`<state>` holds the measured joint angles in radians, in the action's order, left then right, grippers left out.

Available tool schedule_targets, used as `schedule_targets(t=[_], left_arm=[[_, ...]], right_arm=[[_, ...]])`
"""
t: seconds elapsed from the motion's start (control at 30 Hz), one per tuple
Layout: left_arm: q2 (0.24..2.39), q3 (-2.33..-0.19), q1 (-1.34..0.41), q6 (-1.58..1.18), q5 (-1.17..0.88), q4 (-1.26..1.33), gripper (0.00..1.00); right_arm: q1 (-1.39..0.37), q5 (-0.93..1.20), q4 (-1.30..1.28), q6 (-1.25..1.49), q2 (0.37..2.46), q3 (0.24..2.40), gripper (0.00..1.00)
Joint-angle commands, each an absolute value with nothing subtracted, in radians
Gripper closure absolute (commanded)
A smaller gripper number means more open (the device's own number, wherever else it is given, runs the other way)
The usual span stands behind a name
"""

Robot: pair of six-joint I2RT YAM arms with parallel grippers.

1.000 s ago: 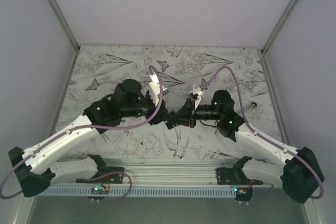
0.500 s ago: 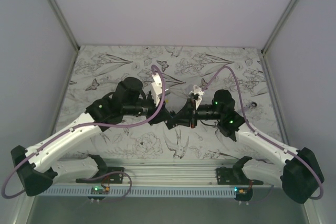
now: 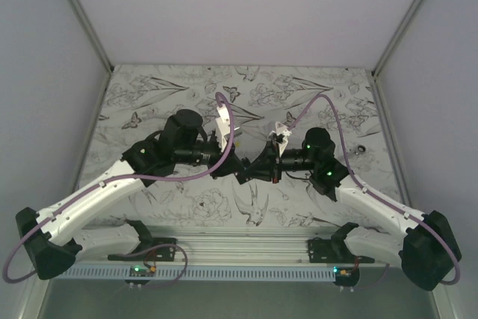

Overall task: Snap on the fuse box
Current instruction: Pick up the fuse from the center of the board.

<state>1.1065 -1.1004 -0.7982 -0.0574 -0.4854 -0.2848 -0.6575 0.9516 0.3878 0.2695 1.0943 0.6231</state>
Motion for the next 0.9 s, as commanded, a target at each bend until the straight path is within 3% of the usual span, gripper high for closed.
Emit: schedule_targets(t=[0.0, 0.23, 0.4, 0.53, 0.73, 0.87], left_arm=[[1.12, -1.091, -0.795, -0.035, -0.545, -0.274, 0.83], [1.116, -1.076, -0.793, -0.029, -0.566, -0.275, 0.84], [1.104, -1.072, -0.792, -0.025, -0.58, -0.275, 1.0], [1.092, -1.065, -0.79, -0.025, -0.587, -0.275, 1.0], [1.081, -1.046, -0.785, -0.072, -0.466, -0.274, 1.0], [1.082, -1.026, -0.769, -0.15, -0.359, -0.274, 1.0]], right_arm=[[-0.649, 0.96, 0.434, 0.278, 1.085, 0.635, 1.0], [-0.649, 0.962, 0.436, 0.28, 1.079, 0.633, 1.0], [-0.647, 0.96, 0.436, 0.277, 1.084, 0.629, 1.0], [-0.646, 0.949, 0.436, 0.278, 1.084, 0.629, 1.0], [-0.631, 0.815, 0.351, 0.254, 1.086, 0.631, 0.66], [-0.607, 0.654, 0.247, 0.235, 1.114, 0.649, 0.62]])
